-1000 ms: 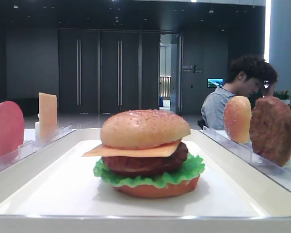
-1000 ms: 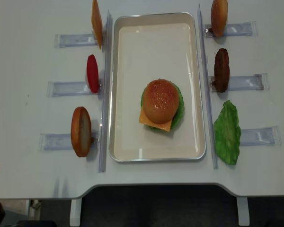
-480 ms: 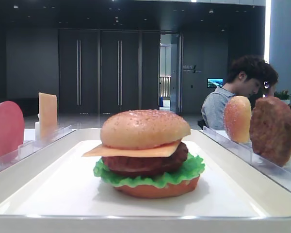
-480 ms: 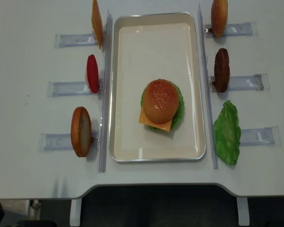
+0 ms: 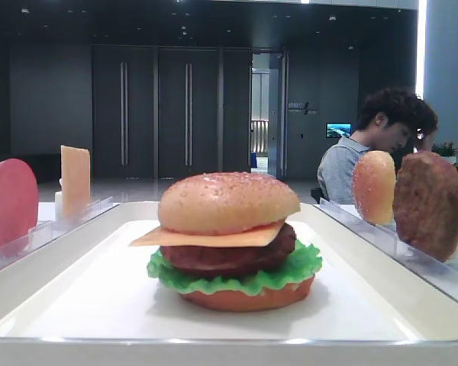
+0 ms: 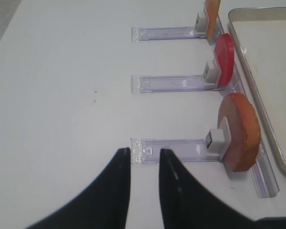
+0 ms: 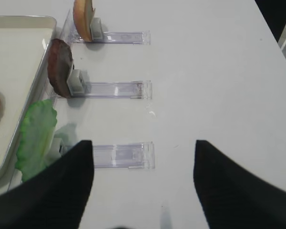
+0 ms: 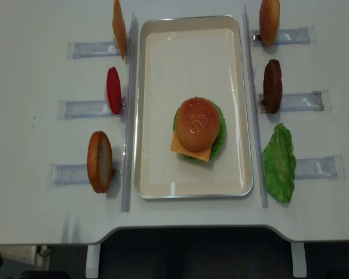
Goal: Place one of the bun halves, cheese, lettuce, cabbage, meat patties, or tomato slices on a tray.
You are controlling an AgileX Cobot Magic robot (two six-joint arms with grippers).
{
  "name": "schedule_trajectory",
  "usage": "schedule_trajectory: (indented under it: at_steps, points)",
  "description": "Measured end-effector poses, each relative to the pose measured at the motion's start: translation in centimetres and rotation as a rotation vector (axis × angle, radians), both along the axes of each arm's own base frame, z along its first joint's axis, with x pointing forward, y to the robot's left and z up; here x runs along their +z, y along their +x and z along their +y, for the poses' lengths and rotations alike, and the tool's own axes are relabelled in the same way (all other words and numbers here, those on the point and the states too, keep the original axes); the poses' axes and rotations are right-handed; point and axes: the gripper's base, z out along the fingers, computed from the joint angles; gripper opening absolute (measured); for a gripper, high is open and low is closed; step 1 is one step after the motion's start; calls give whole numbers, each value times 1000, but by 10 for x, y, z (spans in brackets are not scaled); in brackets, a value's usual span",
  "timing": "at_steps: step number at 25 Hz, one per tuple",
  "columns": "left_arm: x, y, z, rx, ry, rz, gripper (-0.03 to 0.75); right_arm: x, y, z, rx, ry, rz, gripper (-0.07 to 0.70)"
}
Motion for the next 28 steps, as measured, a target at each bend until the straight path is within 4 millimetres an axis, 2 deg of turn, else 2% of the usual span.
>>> schedule_trajectory:
  at_steps: [3, 6, 8, 12, 15, 21, 28]
  points:
    - [0, 0, 0, 0, 0, 0, 163, 0, 0, 0, 0, -1, 0, 434]
    - [0, 0, 0, 0, -1, 0, 199, 0, 0, 0, 0, -1, 0, 434]
    - [0, 0, 0, 0, -1, 0, 274, 0, 0, 0, 0, -1, 0, 434]
    - [0, 0, 1, 17, -2, 0, 505, 0, 0, 0, 0, -1, 0, 434]
    - [0, 0, 4, 51, -5, -1, 602, 0, 0, 0, 0, -1, 0, 434]
    - [0, 0, 4, 53, -5, -1, 625, 0, 0, 0, 0, -1, 0, 434]
    - [0, 0, 4, 53, -5, -1, 610, 0, 0, 0, 0, -1, 0, 434]
